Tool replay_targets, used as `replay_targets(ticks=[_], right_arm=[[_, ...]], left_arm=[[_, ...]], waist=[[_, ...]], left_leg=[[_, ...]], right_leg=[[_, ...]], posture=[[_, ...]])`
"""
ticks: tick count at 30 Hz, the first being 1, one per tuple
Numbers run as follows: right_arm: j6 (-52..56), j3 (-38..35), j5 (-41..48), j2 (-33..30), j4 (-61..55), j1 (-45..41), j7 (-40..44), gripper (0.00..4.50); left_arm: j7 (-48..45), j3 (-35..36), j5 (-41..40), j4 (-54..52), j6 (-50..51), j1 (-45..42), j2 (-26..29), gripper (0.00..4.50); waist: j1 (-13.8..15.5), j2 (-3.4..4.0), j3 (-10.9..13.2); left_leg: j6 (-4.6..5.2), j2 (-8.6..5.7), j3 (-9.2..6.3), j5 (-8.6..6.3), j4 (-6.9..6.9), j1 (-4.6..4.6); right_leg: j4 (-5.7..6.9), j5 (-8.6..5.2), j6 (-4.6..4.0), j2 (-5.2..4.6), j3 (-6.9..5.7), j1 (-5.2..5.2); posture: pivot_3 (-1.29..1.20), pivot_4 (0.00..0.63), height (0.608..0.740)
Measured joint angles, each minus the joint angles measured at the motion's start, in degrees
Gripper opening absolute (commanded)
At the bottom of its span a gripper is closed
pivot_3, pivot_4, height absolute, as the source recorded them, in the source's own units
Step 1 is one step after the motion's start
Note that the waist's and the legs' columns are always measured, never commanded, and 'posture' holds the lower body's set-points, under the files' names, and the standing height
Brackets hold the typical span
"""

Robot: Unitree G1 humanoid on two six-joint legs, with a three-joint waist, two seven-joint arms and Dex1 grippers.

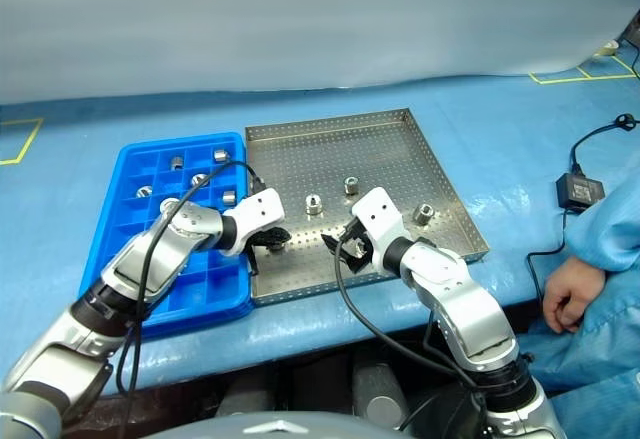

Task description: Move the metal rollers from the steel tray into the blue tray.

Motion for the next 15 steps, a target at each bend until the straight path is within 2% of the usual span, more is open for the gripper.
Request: replay_targets(ticks=[4, 7, 12, 15], right_arm=[[0.0, 0.4, 0.0, 0.1, 0.0, -0.4, 0.0, 4.50], [0.0, 0.5, 0.0, 0.2, 0.0, -0.5, 0.0, 4.50], [0.0, 0.5, 0.0, 0.5, 0.1, -0.5, 0.0, 4.50], [0.0, 0.8, 0.0, 1.0, 0.1, -0.6, 0.0, 4.50]], left_arm=[[0.9, 1.7, -1.7, 0.1, 0.6, 0.5, -1.9, 0.05], [0.9, 1.7, -1.2, 0.1, -0.3, 0.3, -0.2, 0.60], [-1.3, -2.0, 2.5, -0.3, -0.7, -3.4, 5.5, 2.16], [-4.6, -5.9, 4.8, -1.9, -1.9, -5.9, 8.3, 2.16]], waist=[[0.1, -0.13, 0.1], [0.1, -0.19, 0.1], [0.2, -0.24, 0.2], [0.3, -0.24, 0.2]], left_leg=[[0.01, 0.00, -0.01, 0.00, 0.02, -0.12], [0.02, -0.01, -0.01, -0.01, 0.01, -0.19], [0.02, -0.05, -0.02, -0.01, 0.02, -0.46], [0.03, -0.07, -0.01, -0.01, 0.08, -0.79]], right_leg=[[-0.04, 0.01, 0.03, -0.01, 0.00, -0.06], [-0.05, 0.01, 0.03, 0.00, 0.00, -0.13], [-0.04, 0.02, 0.03, 0.01, -0.01, -0.38], [-0.03, 0.06, 0.07, 0.01, 0.01, -0.71]], posture=[[-0.15, 0.150, 0.740], [-0.14, 0.150, 0.740], [-0.14, 0.150, 0.740], [-0.14, 0.150, 0.740]])
